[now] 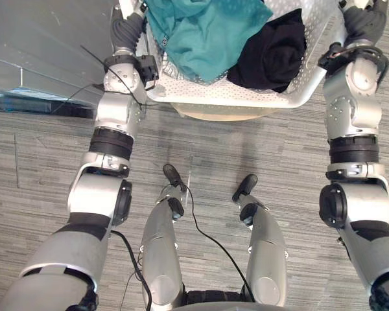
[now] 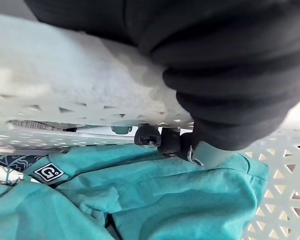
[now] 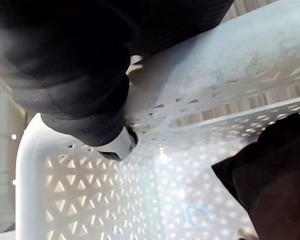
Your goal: Pick up the laundry basket with both hands and put the clothes into the washing machine.
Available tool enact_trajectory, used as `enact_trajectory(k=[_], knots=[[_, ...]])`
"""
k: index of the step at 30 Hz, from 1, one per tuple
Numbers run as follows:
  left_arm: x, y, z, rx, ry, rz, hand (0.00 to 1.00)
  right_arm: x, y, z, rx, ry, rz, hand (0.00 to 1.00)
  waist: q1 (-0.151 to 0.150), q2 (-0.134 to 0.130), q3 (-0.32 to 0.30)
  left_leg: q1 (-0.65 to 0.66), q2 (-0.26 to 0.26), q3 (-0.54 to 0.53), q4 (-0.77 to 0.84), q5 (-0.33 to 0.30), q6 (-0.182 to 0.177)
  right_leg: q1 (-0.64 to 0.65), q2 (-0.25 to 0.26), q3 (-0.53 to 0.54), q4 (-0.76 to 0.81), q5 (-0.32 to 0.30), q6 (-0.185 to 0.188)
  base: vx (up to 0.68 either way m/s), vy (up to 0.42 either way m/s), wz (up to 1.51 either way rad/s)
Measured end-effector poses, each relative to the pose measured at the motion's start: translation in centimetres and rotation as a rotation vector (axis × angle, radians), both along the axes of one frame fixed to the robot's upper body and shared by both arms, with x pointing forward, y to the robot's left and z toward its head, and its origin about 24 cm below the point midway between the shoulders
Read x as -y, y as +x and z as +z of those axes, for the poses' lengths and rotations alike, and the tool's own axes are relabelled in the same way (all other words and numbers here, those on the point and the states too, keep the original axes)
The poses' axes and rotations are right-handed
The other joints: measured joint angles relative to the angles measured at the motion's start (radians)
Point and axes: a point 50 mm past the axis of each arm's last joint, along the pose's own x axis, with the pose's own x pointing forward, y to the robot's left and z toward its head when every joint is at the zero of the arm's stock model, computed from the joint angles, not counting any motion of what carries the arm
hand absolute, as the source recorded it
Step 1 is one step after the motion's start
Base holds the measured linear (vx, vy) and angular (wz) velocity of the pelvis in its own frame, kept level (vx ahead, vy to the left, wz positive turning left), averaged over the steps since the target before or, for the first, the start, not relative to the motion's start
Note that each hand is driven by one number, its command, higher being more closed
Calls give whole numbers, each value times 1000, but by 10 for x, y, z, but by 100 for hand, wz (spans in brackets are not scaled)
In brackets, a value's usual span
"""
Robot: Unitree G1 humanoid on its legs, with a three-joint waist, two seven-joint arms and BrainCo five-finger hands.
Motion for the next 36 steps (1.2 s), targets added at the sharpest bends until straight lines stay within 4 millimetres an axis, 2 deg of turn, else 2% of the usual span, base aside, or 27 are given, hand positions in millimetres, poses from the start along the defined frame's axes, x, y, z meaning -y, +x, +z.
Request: enact_trajectory(k=[1, 2, 10, 17, 23, 26, 30, 33, 36], knots=[[0, 0, 1, 2, -1, 0, 0, 0, 0, 1, 1, 0, -2, 100, 0, 0, 0, -2, 0, 0, -1, 0, 0, 0, -2, -9, 1, 0, 0, 101, -12, 6], [0, 0, 2, 5, -3, -1, 0, 1, 0, 1, 3, 3, -5, 0, -1, 0, 0, -3, 0, 0, -2, 0, 0, 0, -3, -13, 1, 0, 0, 80, -11, 6], [5, -3, 17, 47, -110, -16, 0, 8, 1, 13, 22, 122, 1, 0, -4, 0, 0, -10, -7, 13, -40, 18, 18, 0, -12, -70, 0, 2, -3, 63, -23, 7], [0, -7, 35, 90, -180, 5, 0, 14, 9, 4, -42, 154, -1, 0, -4, 0, 0, -3, -3, 15, -37, 18, 19, 12, -17, -91, 13, 2, -4, 68, -32, 3], [-3, -18, 54, 177, -49, 37, 0, 13, 11, 1, -68, 147, 3, 0, -5, -4, -2, 61, 1, 44, -36, 17, 19, 57, -30, -93, 47, 1, -4, 84, -43, 1], [-3, -26, 66, 240, 43, 21, 0, 23, 7, 5, -55, 126, -23, 0, -7, -7, -4, 99, 5, 60, -33, 17, 20, 92, -30, -92, 48, 1, -4, 99, -73, -1], [-4, -28, 68, 240, 211, -1, 0, 33, 3, 12, -39, 64, -35, 0, -8, -13, -4, 120, 20, 76, -8, 16, 21, 109, -30, -86, 65, 1, -4, 79, -82, -4], [-4, -33, 72, 257, 300, -26, 0, 41, -7, 14, -2, 27, -61, 0, -9, -14, -4, 135, 33, 94, 2, 9, 30, 115, -30, -80, 84, 1, -4, 84, -92, -4], [-6, -45, 68, 313, 325, -36, 0, 50, -28, -5, 61, -14, -88, 0, -11, -20, -5, 169, 35, 99, 0, 6, 33, 138, -31, -70, 106, -4, -12, 108, -91, 4]])
